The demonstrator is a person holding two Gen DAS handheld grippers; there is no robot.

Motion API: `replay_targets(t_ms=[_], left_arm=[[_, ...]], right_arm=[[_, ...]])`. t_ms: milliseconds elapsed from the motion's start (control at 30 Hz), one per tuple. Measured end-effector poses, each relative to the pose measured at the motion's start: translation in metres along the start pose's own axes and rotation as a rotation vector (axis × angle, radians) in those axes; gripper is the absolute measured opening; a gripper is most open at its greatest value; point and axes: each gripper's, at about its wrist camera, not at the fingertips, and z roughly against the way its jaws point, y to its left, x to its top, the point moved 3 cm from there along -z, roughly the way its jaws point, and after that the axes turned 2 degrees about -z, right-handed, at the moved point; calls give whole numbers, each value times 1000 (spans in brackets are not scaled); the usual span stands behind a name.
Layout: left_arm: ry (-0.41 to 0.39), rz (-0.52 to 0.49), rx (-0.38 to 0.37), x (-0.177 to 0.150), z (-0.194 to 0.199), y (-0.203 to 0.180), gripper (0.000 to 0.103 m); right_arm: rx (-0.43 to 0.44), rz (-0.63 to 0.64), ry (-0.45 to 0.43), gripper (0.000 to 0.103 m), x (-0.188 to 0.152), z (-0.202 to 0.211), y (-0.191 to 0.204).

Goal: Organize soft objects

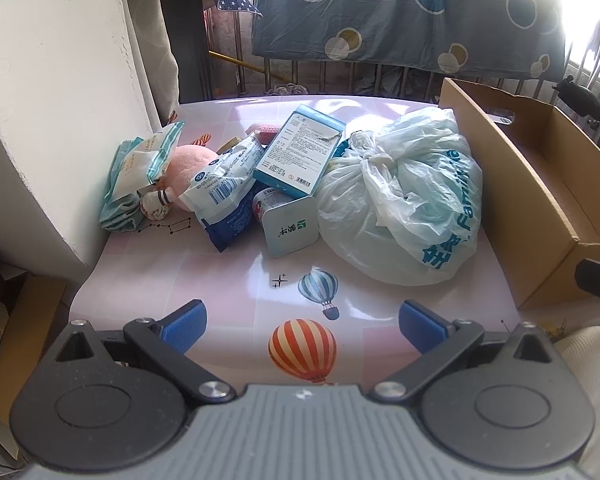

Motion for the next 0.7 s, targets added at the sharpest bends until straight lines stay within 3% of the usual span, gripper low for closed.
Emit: replay_targets(t_ms=[700], left_arm=[[-8,8,-1,2,3,5,103]], right_arm=[[1,-2,-7,102,3,2,4]])
